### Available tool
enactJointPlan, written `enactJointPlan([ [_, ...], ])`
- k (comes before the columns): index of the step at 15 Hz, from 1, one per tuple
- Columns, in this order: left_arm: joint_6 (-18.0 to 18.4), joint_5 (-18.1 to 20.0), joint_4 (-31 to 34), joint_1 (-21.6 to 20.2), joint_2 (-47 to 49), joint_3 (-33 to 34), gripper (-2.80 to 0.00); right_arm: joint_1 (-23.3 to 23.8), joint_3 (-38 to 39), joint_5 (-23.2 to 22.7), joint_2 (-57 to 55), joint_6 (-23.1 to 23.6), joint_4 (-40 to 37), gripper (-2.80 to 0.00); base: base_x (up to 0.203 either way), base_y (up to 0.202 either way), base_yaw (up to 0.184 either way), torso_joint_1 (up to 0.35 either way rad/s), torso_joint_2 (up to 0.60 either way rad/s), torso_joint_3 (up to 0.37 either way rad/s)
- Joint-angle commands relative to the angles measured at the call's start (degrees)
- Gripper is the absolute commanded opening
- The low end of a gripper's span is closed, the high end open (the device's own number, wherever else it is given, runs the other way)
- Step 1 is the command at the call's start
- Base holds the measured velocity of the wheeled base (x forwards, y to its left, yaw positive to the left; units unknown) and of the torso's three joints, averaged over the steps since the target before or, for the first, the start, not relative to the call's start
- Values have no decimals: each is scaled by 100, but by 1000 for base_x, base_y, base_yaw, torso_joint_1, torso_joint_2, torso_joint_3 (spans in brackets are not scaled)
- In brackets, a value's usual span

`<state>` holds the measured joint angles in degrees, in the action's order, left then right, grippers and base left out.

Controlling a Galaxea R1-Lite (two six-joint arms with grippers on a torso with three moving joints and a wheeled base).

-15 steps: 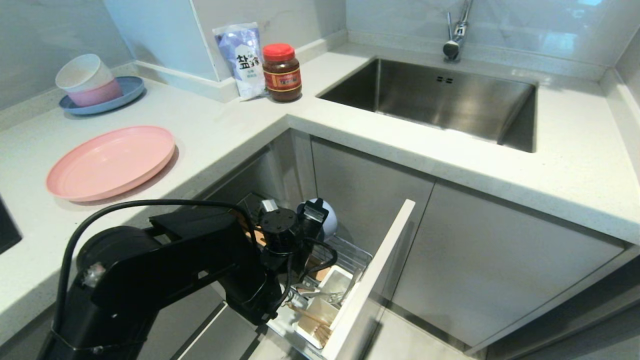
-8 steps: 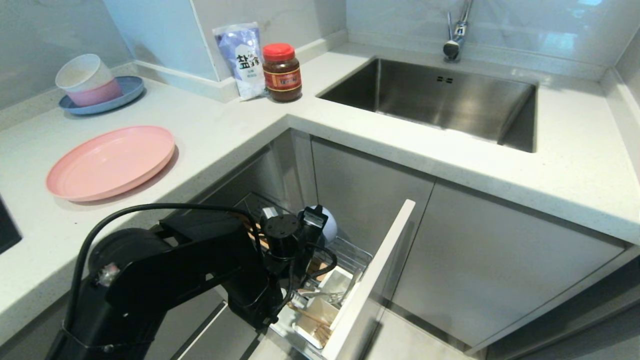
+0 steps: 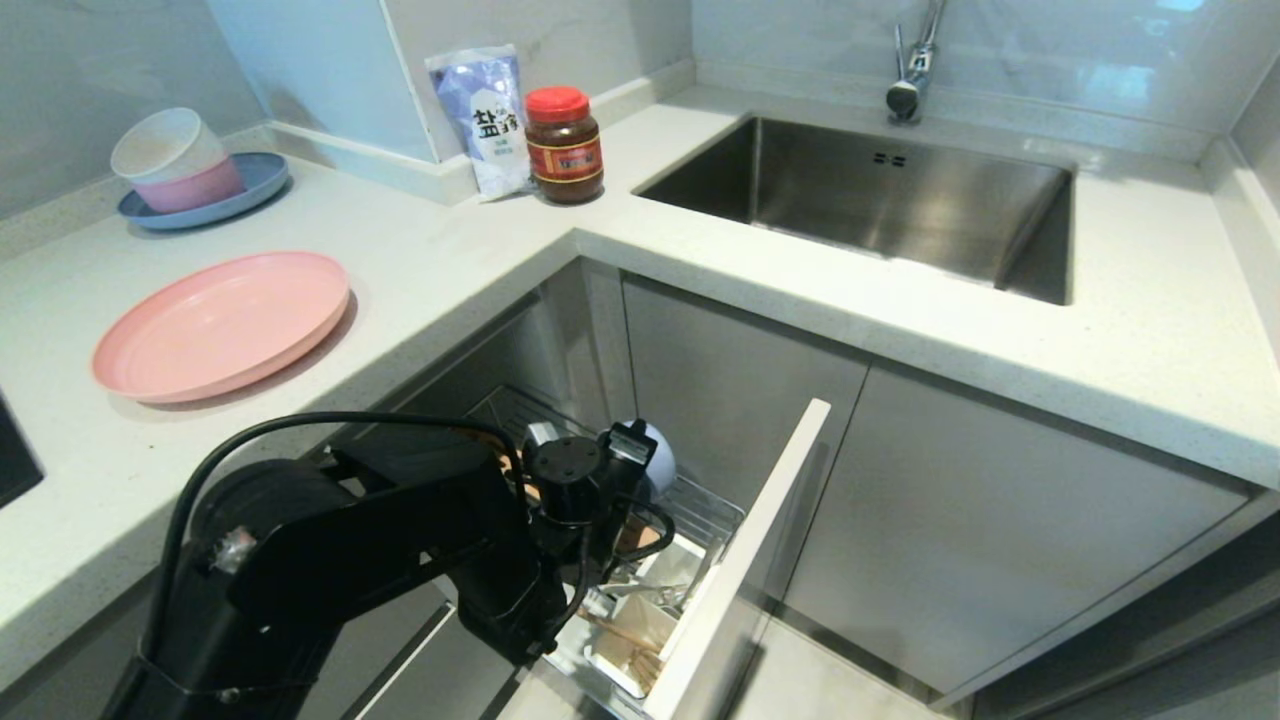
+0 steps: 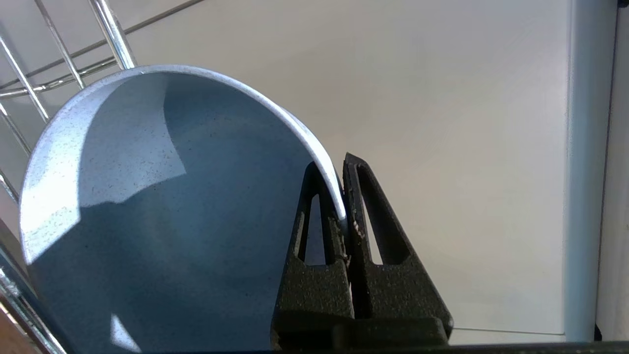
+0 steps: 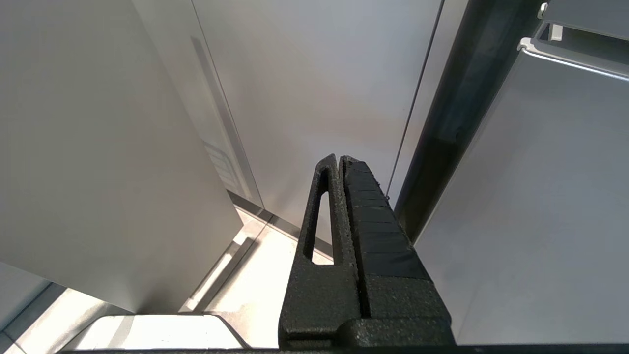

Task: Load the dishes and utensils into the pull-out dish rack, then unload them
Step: Pick up the bowl and place it in the cupboard

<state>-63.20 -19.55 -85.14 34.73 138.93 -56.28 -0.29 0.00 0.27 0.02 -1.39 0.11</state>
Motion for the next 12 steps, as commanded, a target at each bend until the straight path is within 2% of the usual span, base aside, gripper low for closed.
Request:
enactJointPlan([
  [1,-35,-22,-47,7,11,3,-280,2,9,0,24,-2,5,-280,0,0,0,0,0,0],
  [4,-17,-22,-38,25,-7,12,-280,-2,9,0,24,-2,1,-280,0,0,0,0,0,0],
  [5,-8,-31,-38,25,-7,12,0,2,9,0,23,-2,5,-280,0,0,0,0,0,0],
  [12,14,-171,7,41,-118,70,0,3,9,0,24,-2,-2,-280,0,0,0,0,0,0],
])
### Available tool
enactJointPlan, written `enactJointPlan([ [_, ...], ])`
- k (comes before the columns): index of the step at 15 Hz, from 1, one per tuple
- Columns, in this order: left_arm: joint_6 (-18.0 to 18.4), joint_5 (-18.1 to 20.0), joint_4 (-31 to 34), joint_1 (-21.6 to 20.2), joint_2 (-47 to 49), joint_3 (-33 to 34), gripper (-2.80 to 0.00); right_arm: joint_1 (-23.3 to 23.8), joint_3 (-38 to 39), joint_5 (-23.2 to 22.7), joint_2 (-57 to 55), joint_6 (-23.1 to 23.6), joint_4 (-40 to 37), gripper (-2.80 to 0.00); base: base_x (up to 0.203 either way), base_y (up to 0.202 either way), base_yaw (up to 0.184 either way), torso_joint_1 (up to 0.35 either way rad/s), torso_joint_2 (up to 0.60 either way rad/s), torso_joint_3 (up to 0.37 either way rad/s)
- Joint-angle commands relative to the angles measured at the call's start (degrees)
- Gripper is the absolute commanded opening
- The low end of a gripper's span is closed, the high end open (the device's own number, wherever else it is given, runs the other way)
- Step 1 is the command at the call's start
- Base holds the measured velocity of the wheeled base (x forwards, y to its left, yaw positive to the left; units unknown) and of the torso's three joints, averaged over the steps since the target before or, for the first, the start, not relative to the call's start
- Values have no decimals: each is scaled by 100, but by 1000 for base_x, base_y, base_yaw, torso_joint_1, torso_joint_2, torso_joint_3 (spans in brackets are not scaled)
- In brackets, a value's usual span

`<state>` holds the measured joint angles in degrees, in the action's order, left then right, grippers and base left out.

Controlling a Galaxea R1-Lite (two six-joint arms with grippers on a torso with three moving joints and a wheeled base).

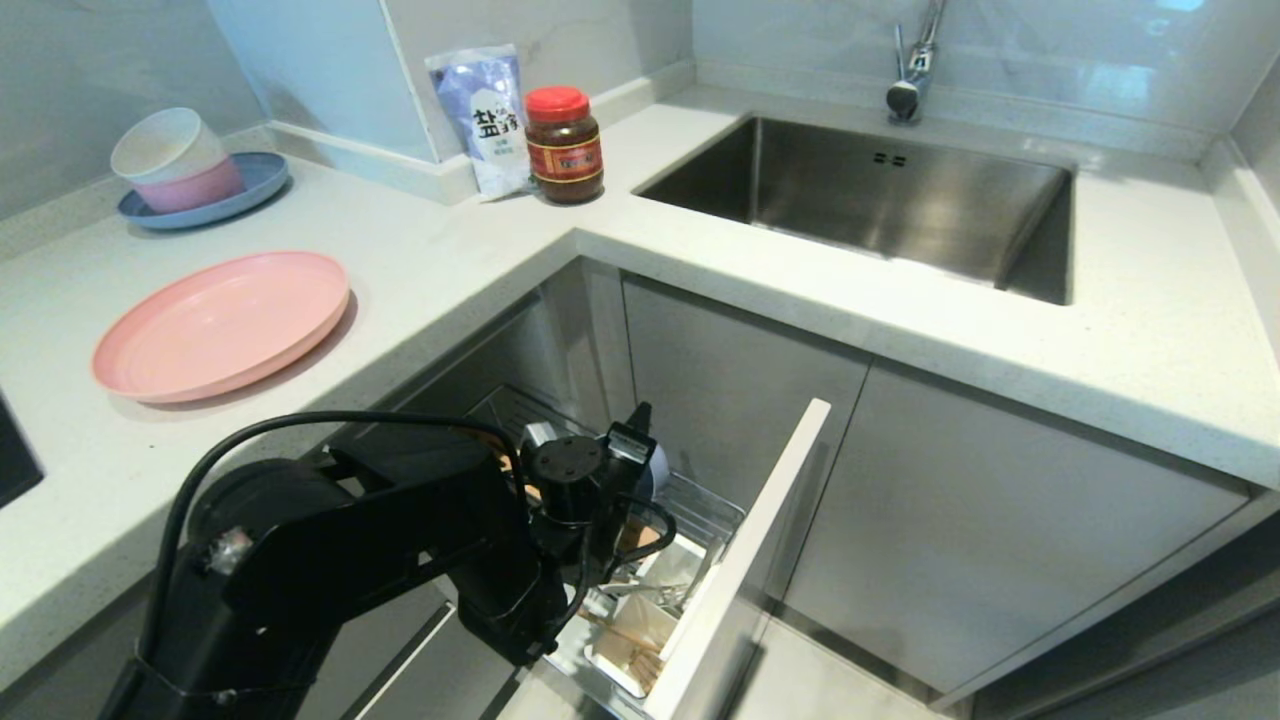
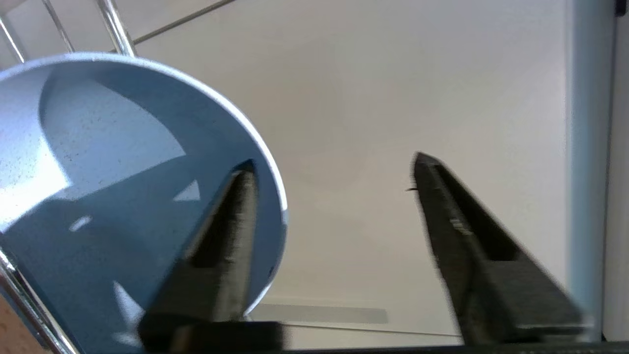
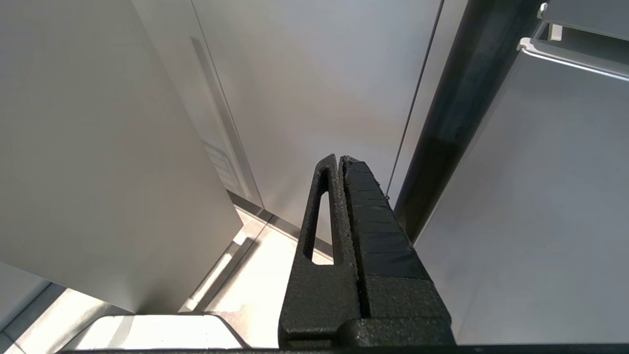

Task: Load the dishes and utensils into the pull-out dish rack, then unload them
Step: Pick up the bowl and place it in the cupboard, then pick up the plate and place it in the cupboard

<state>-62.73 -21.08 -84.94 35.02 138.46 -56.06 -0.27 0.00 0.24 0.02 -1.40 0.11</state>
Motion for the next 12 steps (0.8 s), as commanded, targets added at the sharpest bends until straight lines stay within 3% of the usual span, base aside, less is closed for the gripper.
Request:
enactJointPlan([
  [1,21,-19,187,43,-131,65,0,-8,9,2,24,0,3,-280,0,0,0,0,0,0],
  [3,246,-165,1057,99,-372,65,0,-8,9,2,24,0,-1,-280,0,0,0,0,0,0],
  [6,304,-450,2237,196,-1053,61,0,-7,9,2,24,0,7,-280,0,0,0,0,0,0],
  [10,306,-915,3224,422,-1866,68,0,-6,9,2,24,0,0,-280,0,0,0,0,0,0],
  [11,327,-1031,3441,489,-1994,63,-280,0,9,2,24,0,3,-280,0,0,0,0,0,0],
  [12,340,-1110,3617,541,-2115,61,-280,-6,9,2,24,0,4,-280,0,0,0,0,0,0],
])
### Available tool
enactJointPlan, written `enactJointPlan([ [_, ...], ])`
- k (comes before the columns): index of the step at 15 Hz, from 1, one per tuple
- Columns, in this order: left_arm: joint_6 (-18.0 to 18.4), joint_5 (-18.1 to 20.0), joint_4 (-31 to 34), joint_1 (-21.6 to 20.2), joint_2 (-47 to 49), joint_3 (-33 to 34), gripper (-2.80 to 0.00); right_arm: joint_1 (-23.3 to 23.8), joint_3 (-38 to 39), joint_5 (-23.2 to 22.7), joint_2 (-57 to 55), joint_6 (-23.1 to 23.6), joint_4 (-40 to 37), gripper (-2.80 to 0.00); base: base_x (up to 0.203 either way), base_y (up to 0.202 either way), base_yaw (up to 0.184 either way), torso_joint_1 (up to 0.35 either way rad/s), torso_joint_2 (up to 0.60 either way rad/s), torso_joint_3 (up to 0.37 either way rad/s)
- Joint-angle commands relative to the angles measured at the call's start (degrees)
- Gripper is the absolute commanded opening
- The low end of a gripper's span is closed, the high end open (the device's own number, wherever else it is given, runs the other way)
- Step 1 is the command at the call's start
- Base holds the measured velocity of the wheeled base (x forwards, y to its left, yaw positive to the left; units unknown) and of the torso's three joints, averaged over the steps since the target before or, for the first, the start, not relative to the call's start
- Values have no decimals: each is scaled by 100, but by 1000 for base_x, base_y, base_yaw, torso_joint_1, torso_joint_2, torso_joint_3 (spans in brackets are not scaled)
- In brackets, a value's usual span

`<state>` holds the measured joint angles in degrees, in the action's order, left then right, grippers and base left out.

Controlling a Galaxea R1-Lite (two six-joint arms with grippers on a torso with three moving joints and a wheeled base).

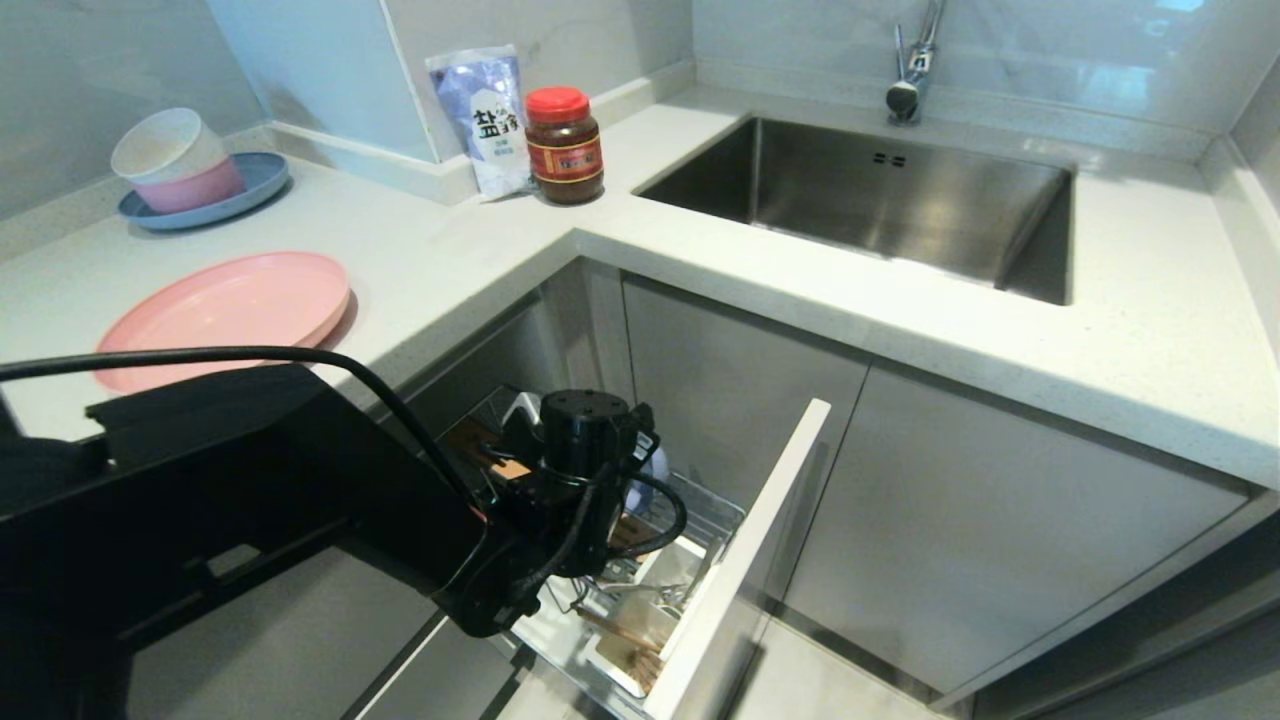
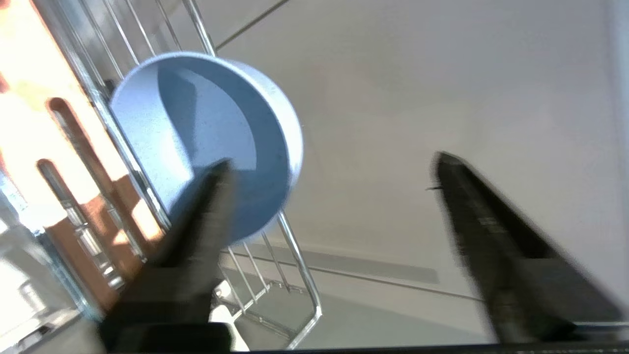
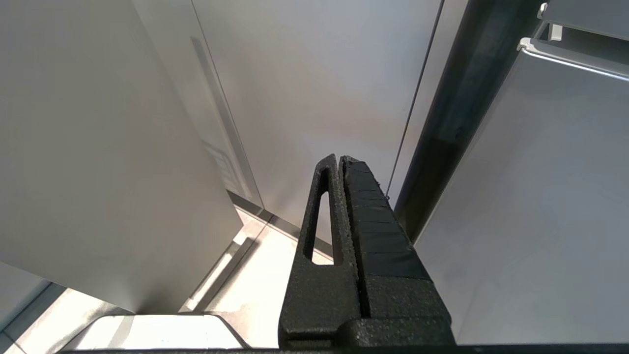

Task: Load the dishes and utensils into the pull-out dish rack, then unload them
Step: Pick up the plate and place it in the cupboard

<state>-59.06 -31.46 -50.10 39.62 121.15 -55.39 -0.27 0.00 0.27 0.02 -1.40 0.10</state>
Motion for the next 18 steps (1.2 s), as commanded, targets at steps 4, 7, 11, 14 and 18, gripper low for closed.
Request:
enactJointPlan([
  [4,-9,-213,884,237,-1196,-42,-280,0,9,0,24,0,-2,-280,0,0,0,0,0,0],
  [7,530,-352,949,360,-2023,-95,-280,0,9,0,24,0,-1,-280,0,0,0,0,0,0],
  [11,1740,-381,1015,372,-3245,-211,-280,-6,9,0,23,0,5,-280,0,0,0,0,0,0],
  [14,3379,-367,1718,-114,-3983,-413,-280,-5,9,0,23,0,1,-280,0,0,0,0,0,0],
  [18,4576,-373,2167,-1306,-4222,-520,-280,0,9,0,24,0,5,-280,0,0,0,0,0,0],
])
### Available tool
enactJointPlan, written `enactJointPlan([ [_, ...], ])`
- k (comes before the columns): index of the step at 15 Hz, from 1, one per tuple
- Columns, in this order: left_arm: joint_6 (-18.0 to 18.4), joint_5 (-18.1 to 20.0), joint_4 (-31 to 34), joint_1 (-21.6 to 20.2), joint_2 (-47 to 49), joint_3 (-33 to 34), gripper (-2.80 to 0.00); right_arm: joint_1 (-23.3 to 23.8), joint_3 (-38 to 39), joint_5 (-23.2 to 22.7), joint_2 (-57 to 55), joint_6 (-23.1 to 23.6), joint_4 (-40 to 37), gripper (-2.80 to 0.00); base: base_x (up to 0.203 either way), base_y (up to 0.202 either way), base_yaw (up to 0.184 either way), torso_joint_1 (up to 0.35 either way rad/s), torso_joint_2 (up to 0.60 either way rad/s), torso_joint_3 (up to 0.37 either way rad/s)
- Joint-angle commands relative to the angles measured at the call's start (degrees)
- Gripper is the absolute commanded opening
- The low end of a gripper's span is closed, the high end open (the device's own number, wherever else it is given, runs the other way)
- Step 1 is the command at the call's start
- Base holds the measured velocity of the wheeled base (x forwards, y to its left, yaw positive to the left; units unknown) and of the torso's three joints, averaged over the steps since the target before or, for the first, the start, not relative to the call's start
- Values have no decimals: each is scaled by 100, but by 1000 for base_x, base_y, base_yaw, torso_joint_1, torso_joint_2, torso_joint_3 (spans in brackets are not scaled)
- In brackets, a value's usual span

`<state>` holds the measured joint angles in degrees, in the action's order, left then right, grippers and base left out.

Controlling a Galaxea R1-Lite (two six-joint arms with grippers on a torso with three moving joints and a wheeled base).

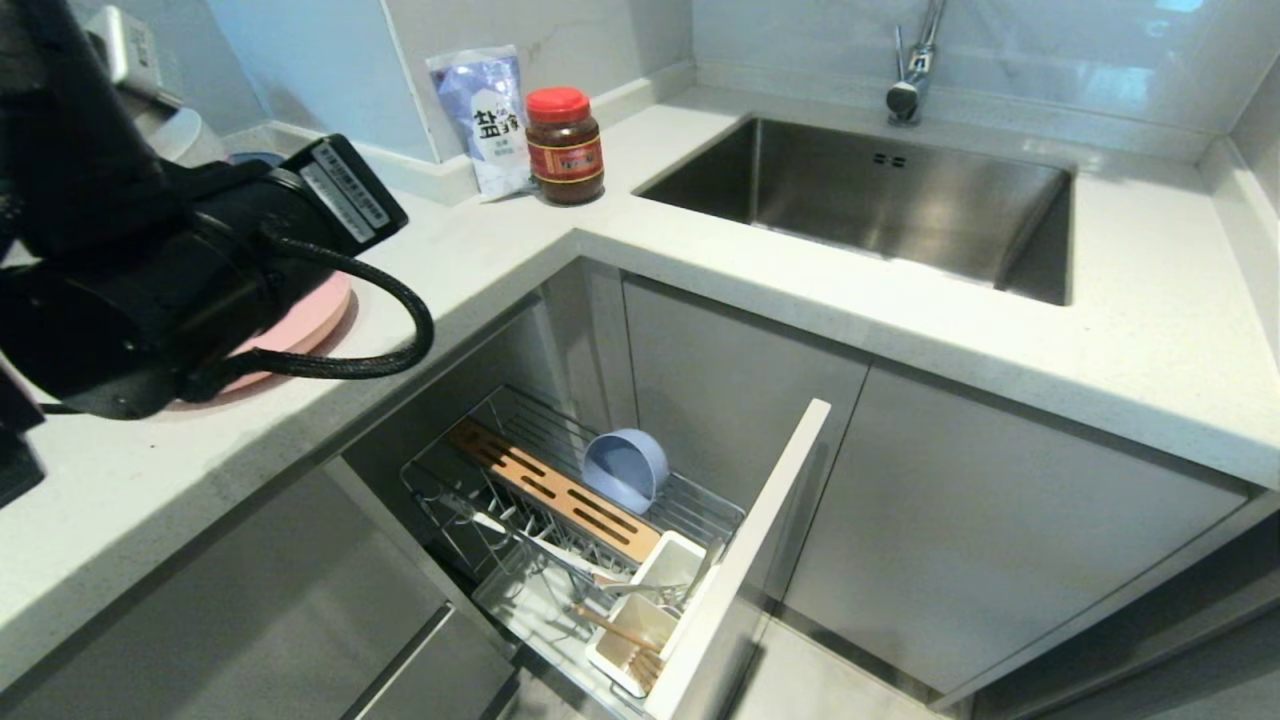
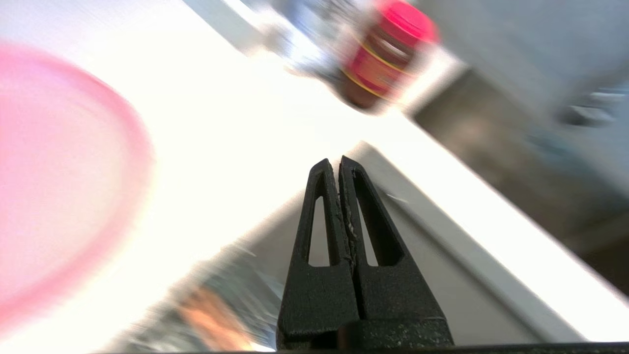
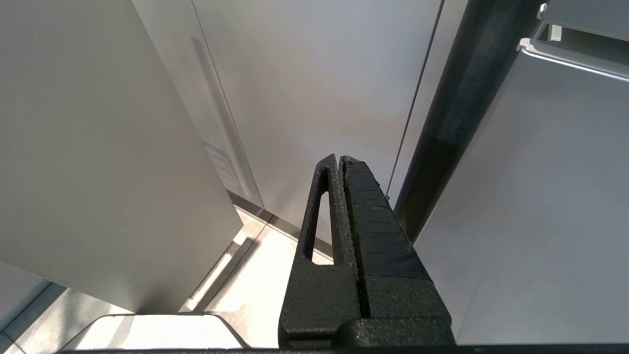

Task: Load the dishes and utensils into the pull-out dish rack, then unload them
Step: Pick up the plate and place it in the cupboard

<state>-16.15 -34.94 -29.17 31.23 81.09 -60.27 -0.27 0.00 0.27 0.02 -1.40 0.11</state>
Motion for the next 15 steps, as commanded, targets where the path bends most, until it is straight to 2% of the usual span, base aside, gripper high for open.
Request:
enactJointPlan([
  [1,481,-43,301,-753,-266,-40,-280,0,9,0,24,0,7,-280,0,0,0,0,0,0],
  [3,622,-39,1005,-1230,-391,-150,-280,0,9,0,24,0,7,-280,0,0,0,0,0,0],
  [5,674,-119,1544,-1310,-476,-330,-280,0,9,0,23,0,3,-280,0,0,0,0,0,0],
  [8,671,-157,2824,-1532,-483,-691,-280,-8,9,0,24,0,-2,-280,0,0,0,0,0,0],
  [9,666,-159,3058,-1640,-462,-802,-280,-5,9,0,24,0,1,-280,0,0,0,0,0,0],
  [14,687,-153,3312,-1868,-212,-887,-280,-8,9,0,24,0,6,-280,0,0,0,0,0,0],
  [15,678,-119,3509,-1891,-161,-904,-130,-1,9,0,20,0,5,-280,0,0,0,0,0,0],
])
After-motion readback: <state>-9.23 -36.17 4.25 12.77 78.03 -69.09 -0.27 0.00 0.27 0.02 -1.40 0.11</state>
